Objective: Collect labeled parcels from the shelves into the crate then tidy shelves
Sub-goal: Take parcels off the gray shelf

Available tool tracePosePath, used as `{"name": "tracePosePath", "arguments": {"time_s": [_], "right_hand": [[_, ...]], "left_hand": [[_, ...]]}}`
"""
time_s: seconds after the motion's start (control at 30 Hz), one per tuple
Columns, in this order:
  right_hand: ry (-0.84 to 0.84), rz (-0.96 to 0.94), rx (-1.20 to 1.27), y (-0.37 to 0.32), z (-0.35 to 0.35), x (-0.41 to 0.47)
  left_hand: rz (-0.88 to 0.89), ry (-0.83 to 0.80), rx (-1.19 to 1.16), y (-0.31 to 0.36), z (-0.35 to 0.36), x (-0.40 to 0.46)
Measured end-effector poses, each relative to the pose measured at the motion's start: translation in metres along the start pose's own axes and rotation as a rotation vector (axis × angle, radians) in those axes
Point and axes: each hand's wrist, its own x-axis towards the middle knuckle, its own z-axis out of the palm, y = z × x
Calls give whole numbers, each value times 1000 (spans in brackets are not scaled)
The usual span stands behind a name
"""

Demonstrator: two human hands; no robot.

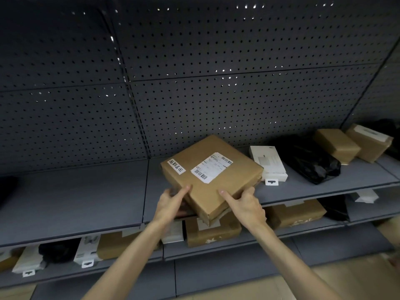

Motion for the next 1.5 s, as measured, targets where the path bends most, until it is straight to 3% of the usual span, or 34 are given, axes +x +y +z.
{"name": "tracePosePath", "arguments": {"time_s": [0.13, 0.33, 0.47, 0.9, 1.23, 1.5], "right_hand": [[-42, -15, 89, 4, 1, 6], [-90, -77, 250, 9, 6, 29], [-177, -67, 361, 4, 4, 43], [-232, 31, 344, -11, 6, 72], [-154, -283, 636, -53, -32, 52], [-55, -511, 670, -81, -58, 56]], "left_hand": [[124, 224, 103, 19, -27, 27], [112, 180, 218, 33, -57, 47], [72, 175, 168, 23, -66, 41], [11, 212, -25, 3, -64, -3], [352, 149, -55, 52, -68, -16], [547, 196, -178, 86, -66, -22]]}}
